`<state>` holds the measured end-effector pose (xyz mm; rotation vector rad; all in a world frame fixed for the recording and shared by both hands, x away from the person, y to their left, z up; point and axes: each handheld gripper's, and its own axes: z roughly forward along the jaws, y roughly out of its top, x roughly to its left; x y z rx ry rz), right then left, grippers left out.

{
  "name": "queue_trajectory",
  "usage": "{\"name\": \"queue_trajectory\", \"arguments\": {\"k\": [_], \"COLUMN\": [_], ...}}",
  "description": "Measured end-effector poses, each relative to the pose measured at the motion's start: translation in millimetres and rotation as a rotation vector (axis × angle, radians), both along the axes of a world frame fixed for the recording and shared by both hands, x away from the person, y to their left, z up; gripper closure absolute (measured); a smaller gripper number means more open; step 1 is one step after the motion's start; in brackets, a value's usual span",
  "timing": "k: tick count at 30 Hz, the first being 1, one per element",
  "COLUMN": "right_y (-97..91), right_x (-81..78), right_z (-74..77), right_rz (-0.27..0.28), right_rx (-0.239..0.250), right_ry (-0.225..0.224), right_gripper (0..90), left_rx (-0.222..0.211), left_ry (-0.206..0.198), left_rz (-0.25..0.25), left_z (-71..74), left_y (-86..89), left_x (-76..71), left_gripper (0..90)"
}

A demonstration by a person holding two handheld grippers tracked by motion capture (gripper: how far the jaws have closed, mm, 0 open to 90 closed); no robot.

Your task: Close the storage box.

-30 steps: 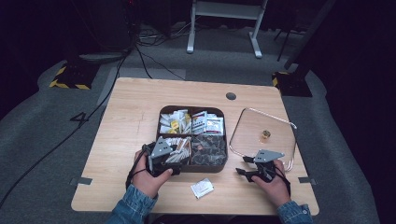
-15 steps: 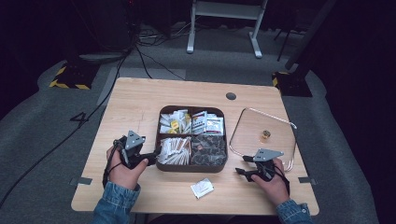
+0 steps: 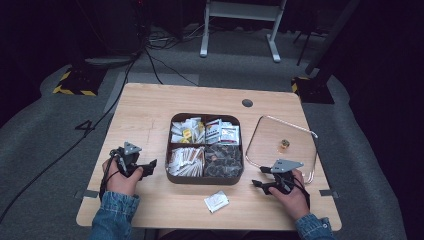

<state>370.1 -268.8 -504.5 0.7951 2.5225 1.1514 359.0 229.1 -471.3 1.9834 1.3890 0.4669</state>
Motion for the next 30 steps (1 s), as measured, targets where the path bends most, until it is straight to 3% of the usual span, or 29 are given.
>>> {"name": "queue_trajectory", "arguments": {"k": [7,10,14,16,18,30], "right_y": [1.5,1.9,2.1,2.4,2.2,1.5], "right_x": [2.0,2.4,1.9,1.1,0.4,-0.2], "right_z": [-0.1,0.0,-0.1,0.0,0.0,0.1], "right_rz": [0.002,0.005,0.004,0.003,0.003,-0.008], "right_rx": [-0.001,-0.002,-0.004,-0.006,-0.007,-0.002], "right_ry": [0.0,0.001,-0.006,-0.011,-0.013,0.007], "right_gripper": [34.1,34.0,34.0,34.0,34.0,33.4], "left_rx": [0.009,0.017,0.022,0.02,0.053,0.05], "left_ry": [0.05,0.053,0.022,-0.012,-0.017,-0.013], "left_rz": [-0.014,-0.017,-0.009,-0.011,-0.027,-0.024], "left_z": [-20.8,-24.0,-28.5,-32.7,-33.5,-33.4], "left_y": [2.3,2.4,1.4,0.9,-0.6,-0.8], "left_x": [2.8,4.0,8.2,10.5,12.2,13.8], "left_gripper": [23.0,22.8,20.3,18.1,16.1,15.1]}}
